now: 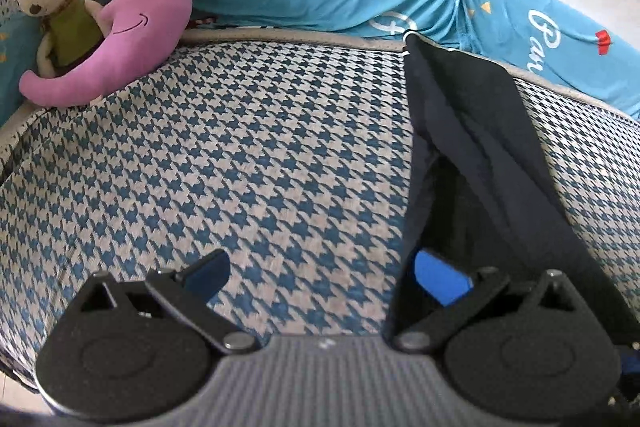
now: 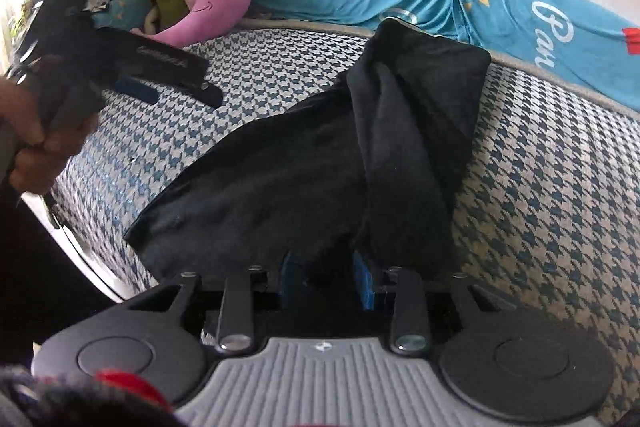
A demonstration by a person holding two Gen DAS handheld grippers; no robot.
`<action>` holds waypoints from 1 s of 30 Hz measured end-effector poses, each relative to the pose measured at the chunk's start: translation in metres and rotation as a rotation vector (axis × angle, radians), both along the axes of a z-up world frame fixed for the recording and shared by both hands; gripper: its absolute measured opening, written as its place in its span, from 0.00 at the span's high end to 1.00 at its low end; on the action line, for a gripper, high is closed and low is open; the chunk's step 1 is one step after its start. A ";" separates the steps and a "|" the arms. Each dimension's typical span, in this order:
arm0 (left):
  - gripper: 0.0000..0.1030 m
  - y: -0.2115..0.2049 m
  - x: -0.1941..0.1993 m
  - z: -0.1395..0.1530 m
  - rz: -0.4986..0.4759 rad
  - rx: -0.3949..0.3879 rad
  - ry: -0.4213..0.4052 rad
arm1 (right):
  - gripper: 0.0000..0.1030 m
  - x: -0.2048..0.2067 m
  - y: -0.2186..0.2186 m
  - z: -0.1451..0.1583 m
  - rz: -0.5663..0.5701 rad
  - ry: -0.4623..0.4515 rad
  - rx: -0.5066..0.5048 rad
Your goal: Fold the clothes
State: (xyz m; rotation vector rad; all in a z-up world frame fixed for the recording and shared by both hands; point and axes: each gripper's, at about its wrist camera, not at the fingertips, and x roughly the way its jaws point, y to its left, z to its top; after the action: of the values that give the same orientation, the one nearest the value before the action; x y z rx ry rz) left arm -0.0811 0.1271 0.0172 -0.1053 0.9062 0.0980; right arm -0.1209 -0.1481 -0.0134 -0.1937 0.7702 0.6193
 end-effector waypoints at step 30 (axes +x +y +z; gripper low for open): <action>0.00 0.010 -0.003 0.006 0.095 0.016 -0.062 | 0.91 -0.030 0.010 0.045 0.033 -0.094 0.316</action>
State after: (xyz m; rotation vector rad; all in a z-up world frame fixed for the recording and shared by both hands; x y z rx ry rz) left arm -0.0839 0.1367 0.0234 -0.1356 0.8381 0.1892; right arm -0.1505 -0.1381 0.0315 0.0542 0.5707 0.7493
